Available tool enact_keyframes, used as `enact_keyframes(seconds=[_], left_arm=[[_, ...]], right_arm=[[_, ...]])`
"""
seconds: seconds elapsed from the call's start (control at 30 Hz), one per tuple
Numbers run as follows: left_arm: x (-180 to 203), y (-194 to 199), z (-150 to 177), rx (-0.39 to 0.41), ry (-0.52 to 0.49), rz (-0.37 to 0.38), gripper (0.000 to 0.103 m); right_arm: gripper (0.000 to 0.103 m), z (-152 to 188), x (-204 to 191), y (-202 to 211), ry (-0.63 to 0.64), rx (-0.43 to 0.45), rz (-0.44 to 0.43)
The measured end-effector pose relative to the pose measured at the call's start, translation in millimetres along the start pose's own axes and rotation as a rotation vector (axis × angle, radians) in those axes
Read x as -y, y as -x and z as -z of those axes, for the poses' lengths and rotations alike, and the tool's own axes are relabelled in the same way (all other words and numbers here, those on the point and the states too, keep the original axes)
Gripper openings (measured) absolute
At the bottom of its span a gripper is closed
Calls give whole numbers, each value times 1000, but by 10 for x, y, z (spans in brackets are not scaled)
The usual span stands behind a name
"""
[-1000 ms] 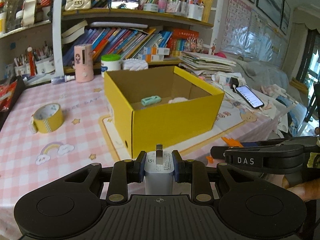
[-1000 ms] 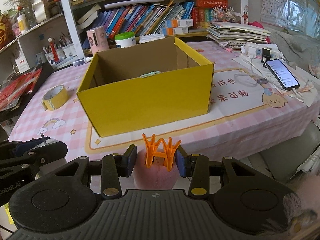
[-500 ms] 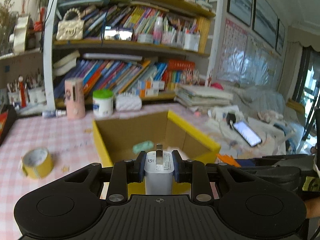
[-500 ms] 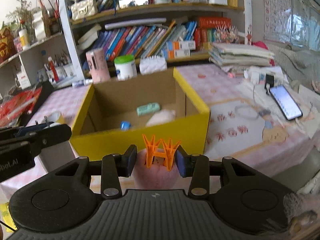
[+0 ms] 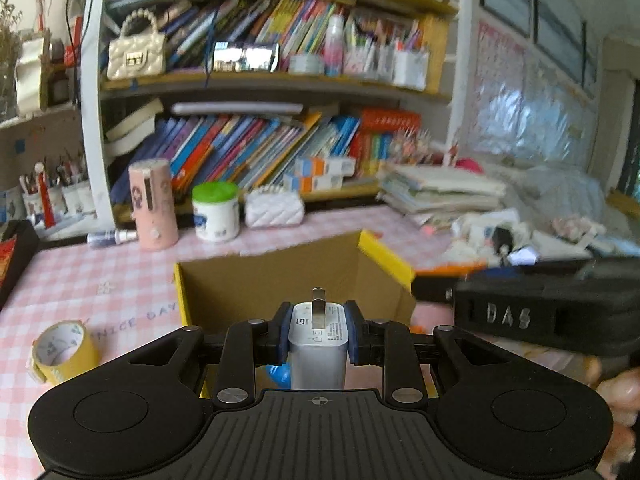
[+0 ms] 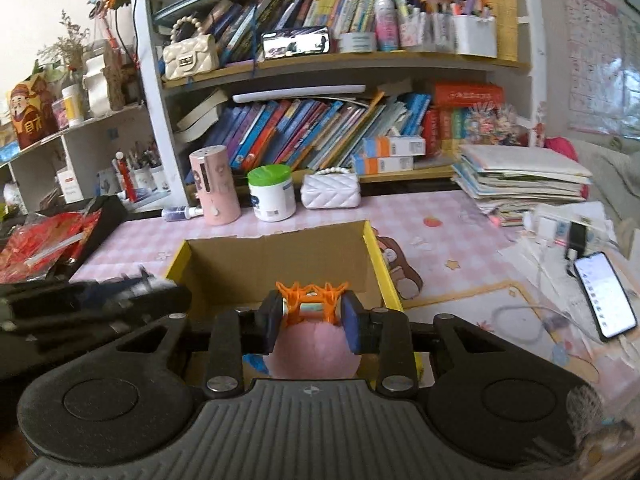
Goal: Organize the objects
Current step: 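Open the right tool to drop the plush toy into the box while the left tool holds the plug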
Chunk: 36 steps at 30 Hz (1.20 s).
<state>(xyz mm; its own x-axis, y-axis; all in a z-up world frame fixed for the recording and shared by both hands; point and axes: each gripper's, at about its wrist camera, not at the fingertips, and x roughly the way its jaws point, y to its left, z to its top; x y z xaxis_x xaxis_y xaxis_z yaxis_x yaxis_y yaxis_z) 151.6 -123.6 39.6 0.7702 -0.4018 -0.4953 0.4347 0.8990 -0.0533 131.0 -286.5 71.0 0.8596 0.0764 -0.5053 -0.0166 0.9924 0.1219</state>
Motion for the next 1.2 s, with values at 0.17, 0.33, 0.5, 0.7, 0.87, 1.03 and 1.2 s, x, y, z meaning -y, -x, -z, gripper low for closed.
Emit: enact_keyframes(seconds=[0.17,0.33,0.5,0.7,0.87,1.03,1.2], left_arm=[[42,-218,42,-46,-10,-45,25],[77,-391,61,-90,-12,-80,25],[96,-544,121,-146,-23,-113,25],[95,-638,174,-186,-27,-147,25],[79,-680,205,-212,-17,-158,25],[110,-643,180,-188,-31,-162,27],[180,-534,160,-136,-61,-168,31]], right_arm=[[31,-96,60,-235,22,-12,-66],[30,-267,69,-372,52,22,-117],[29,-253,107,-706,75,-70,-138],[24,-76,89,-1020,103,-181,-179],[24,39,75,-1143,113,-239,-193],[24,95,92,-1145,105,-253,-191],[26,117,140,-1007,88,-205,-141]])
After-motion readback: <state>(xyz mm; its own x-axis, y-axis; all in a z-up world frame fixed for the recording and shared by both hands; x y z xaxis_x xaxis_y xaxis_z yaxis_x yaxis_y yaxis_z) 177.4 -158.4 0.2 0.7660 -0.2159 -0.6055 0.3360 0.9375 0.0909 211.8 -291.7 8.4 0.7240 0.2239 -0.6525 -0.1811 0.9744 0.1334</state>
